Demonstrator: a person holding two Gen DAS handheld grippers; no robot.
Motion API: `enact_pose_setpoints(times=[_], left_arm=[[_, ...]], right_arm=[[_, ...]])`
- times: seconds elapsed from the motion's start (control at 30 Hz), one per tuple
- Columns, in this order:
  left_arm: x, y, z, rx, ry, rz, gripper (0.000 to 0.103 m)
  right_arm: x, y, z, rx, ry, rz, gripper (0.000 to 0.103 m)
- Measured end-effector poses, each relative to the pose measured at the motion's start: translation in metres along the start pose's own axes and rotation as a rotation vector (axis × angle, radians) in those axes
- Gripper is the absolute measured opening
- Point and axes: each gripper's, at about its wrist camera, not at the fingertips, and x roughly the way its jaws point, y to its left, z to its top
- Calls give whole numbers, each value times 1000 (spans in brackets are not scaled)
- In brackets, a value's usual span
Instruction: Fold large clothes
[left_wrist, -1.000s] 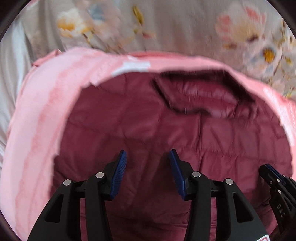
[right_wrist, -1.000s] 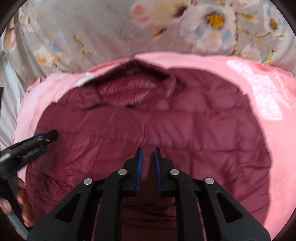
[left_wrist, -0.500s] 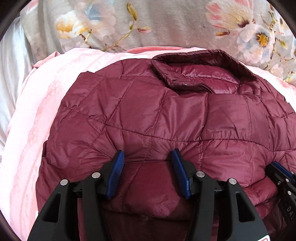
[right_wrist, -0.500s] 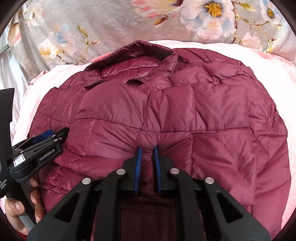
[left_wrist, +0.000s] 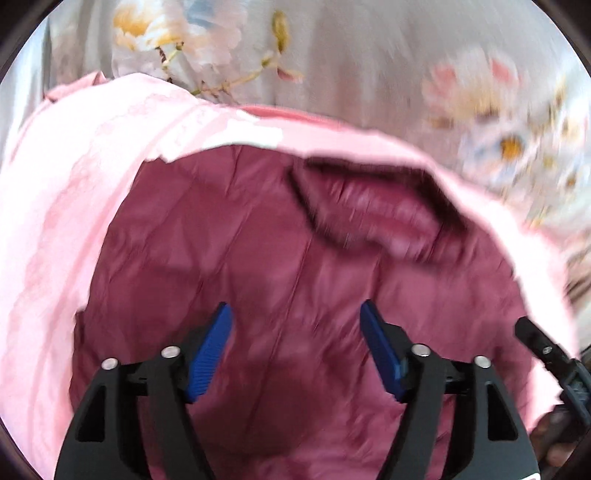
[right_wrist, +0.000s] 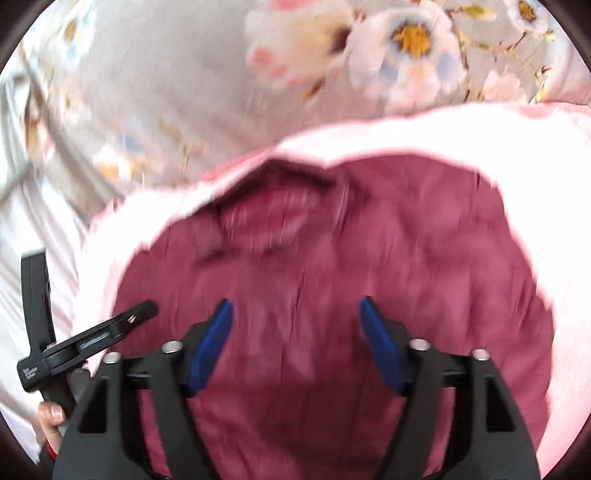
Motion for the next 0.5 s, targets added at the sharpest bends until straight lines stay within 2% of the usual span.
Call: enact_pose_setpoints(times=[0.07, 0.2, 0.27, 0.37, 0.4, 0.47, 0.5], left_arm=[[13, 2, 21, -55, 24, -34, 72], [43, 11, 48, -161, 63, -85, 72], [57, 11, 53, -192, 84, -94, 72], [77, 12, 57, -216, 125, -101, 69], [80, 10, 57, -208, 129, -106, 66], [82, 4, 57, -176, 134, -113, 42], [83, 0, 58, -154, 147, -126, 18]], right_arm=[[13, -10, 19, 45, -7, 9, 74], [54, -22, 41, 103, 53, -10, 74], [74, -25, 41, 115, 94, -20, 74], [97, -23, 33, 161, 147, 25, 73], [99, -22, 32, 164, 151, 37, 66], [103, -10, 31, 148, 151, 66, 49], [100, -5, 32, 140, 144, 91, 22]])
